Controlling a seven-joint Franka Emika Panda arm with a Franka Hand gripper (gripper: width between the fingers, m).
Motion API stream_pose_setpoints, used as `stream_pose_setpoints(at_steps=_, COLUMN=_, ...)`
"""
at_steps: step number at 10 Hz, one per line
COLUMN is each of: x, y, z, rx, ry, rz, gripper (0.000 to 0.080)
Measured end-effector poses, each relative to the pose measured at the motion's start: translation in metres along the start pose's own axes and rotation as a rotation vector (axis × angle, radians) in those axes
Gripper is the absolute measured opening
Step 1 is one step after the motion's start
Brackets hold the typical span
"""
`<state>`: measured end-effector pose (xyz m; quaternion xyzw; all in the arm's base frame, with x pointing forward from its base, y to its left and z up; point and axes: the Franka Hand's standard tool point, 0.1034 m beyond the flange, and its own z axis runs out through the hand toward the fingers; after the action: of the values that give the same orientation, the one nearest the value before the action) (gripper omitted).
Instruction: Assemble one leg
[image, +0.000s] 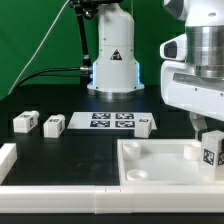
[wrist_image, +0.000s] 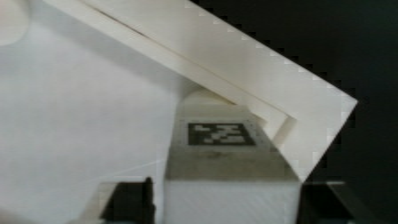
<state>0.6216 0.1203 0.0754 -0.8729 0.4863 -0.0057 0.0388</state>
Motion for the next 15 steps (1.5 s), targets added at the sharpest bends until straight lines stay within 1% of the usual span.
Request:
stream_pose_setpoints(at_steps=1, x=-0.001, y=-0.001, z=0.000, rx=0.004, ry=0.001, rz=-0.019, gripper=0.0519)
stream_pose_setpoints(at_steps=2, x=-0.001, y=-0.001, z=0.000, rx=0.005, ry=0.005, rz=-0.148, gripper=0.0519)
stream_pose_setpoints(at_steps=3, x=-0.002, y=-0.002, z=0.000, rx=0.008, ry=0.008, rz=-0.297, gripper=0.0622)
stream_pose_setpoints(at_steps=4, x=-0.002, y=-0.002, z=0.000, rx=0.008, ry=0.009, rz=-0.418, gripper=0.0641)
stream_pose_setpoints(at_steps=7, x=-0.001, y=-0.004, z=-0.001, rx=0.007, ry=0.015, rz=-0.725, gripper=0.0648)
stream_pose_setpoints(at_steps=10, x=0.002, y=-0.005, z=-0.003, rx=-0.013, ry=0.032, rz=-1.076, gripper=0.0649)
stream_pose_setpoints(at_steps=12, x=0.007, y=-0.004, z=-0.004, rx=-0.034, ry=0.040, rz=-1.312, gripper=0.0649)
stream_pose_setpoints(at_steps=13, x=0.009, y=-0.003, z=-0.004, rx=-0.042, ry=0.042, rz=-1.379, gripper=0.0649)
stream_pose_setpoints(at_steps=14, x=0.009, y=-0.003, z=-0.004, rx=-0.041, ry=0.043, rz=-1.353, gripper=0.0649)
stream_pose_setpoints(at_steps=15, x=0.009, y=-0.003, z=-0.004, rx=-0.041, ry=0.043, rz=-1.352, gripper=0.0559)
